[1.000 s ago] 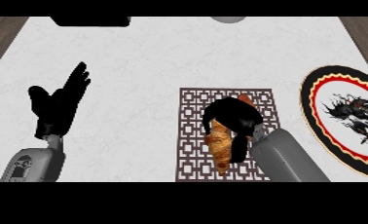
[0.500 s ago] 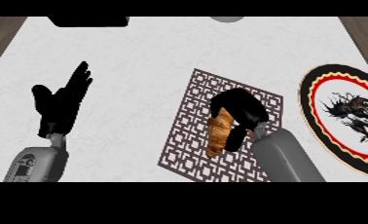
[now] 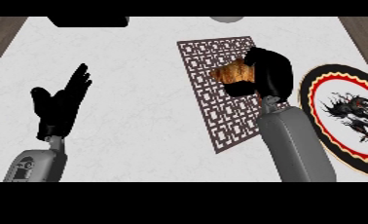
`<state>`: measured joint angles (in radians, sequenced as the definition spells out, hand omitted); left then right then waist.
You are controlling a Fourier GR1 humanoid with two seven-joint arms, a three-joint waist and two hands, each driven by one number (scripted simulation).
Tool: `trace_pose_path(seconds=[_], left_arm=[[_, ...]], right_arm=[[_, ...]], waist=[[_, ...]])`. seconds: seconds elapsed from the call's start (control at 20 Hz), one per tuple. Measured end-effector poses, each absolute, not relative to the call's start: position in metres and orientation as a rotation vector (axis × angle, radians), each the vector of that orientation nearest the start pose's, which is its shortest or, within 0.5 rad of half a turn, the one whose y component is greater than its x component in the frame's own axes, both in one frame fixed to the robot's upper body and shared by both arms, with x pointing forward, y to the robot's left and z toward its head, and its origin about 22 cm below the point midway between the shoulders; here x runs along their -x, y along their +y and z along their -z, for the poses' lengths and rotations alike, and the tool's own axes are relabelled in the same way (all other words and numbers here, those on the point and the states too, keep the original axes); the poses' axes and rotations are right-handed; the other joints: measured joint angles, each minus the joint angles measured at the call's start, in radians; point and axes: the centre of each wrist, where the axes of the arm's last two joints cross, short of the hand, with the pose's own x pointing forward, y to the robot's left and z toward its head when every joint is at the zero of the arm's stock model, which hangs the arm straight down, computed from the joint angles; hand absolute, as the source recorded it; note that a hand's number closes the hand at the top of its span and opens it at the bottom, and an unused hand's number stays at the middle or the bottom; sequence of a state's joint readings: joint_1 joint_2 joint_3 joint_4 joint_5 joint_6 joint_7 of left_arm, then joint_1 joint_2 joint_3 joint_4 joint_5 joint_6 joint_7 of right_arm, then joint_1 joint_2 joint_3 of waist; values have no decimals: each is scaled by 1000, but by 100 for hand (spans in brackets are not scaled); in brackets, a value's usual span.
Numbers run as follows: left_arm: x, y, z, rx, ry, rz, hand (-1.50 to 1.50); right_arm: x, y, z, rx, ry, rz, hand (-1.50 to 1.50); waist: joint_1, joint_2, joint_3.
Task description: Pick the croissant from the placemat and place it in the plate
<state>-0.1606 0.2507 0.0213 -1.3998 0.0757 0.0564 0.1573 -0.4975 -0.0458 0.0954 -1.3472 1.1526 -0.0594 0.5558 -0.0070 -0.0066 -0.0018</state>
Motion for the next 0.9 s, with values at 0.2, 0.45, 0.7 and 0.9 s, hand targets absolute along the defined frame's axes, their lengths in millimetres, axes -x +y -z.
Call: trace_pose_path(seconds=[0.2, 0.45, 0.7, 0.9], left_arm=[[-280, 286, -18, -171, -1398, 76, 0], [-279, 286, -17, -172, -1401, 77, 0], [-278, 288, -19, -180, -1406, 80, 0], [-281, 284, -17, -181, -1408, 76, 0]], right_arm=[[-342, -157, -105, 1372, -1282, -504, 150], [-332, -168, -127, 1489, -1248, -282, 150], [-320, -205, -132, 1504, -1207, -117, 150], [-307, -246, -125, 1525, -1159, -53, 150]], waist=[[-1, -1, 0], [-1, 2, 1], [1, 4, 2], [0, 5, 2]])
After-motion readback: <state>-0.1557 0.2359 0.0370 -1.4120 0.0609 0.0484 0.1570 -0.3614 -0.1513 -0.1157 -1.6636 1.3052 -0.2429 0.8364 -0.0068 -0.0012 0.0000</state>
